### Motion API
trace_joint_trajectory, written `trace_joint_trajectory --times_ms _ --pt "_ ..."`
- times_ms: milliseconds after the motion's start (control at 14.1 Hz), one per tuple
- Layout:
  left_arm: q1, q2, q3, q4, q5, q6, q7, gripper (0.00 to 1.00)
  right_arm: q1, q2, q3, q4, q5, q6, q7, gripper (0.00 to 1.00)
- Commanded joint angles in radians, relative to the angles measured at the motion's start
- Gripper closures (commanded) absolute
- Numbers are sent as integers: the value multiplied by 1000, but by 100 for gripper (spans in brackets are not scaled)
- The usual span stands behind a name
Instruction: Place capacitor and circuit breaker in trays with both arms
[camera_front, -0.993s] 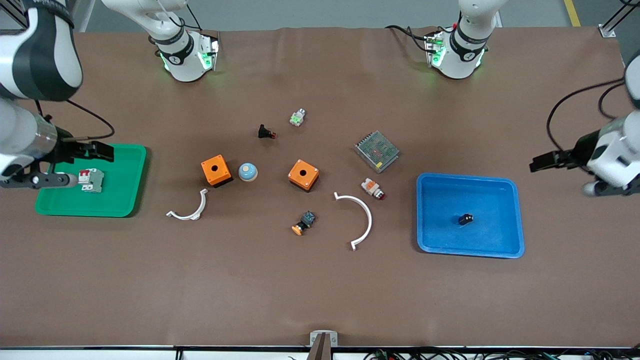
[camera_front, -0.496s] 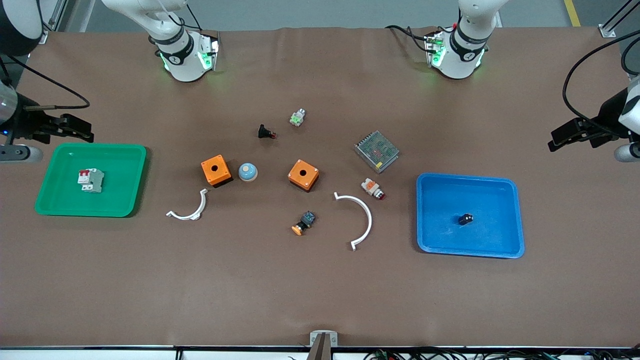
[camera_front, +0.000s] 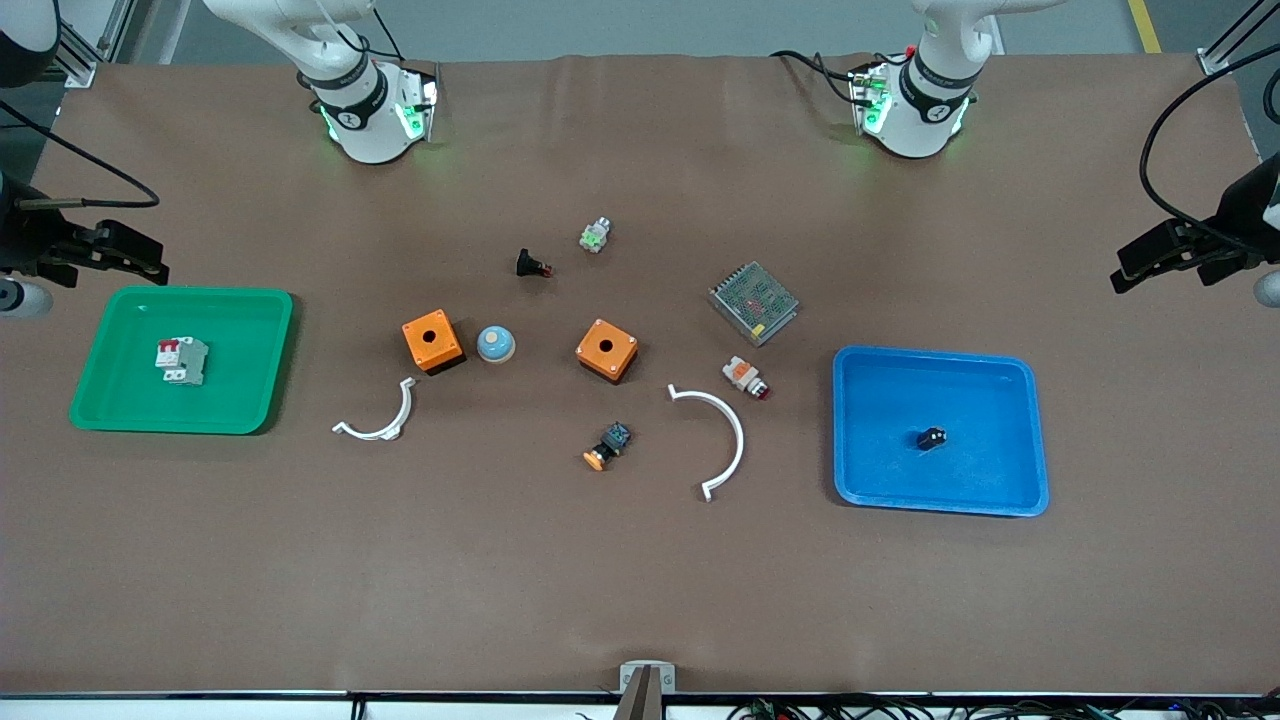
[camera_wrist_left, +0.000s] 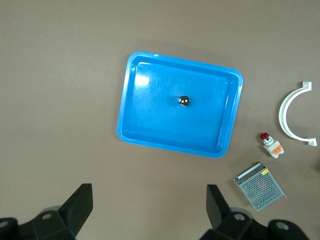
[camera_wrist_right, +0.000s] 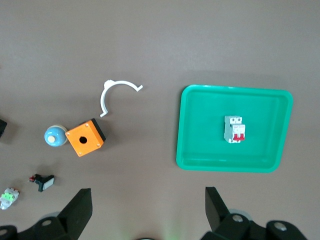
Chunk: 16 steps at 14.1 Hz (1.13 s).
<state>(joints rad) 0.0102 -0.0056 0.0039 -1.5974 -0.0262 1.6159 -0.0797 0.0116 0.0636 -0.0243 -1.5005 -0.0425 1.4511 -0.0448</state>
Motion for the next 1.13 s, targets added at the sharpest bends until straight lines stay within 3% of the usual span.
trace_joint_trajectory --times_ms 0,284,638,1064 --pt "-12 -11 19 5 -14 -21 17 0 -19 12 3 25 18 -26 7 0" --pt "-10 -13 18 10 -14 -21 17 0 -12 -43 6 -15 16 -32 -1 0" --pt "-15 -14 5 34 -14 -14 14 0 -16 -186 3 -173 18 6 -3 0" --pt "-26 -10 2 56 -26 -13 15 0 -22 -254 -3 -176 16 -34 -6 0"
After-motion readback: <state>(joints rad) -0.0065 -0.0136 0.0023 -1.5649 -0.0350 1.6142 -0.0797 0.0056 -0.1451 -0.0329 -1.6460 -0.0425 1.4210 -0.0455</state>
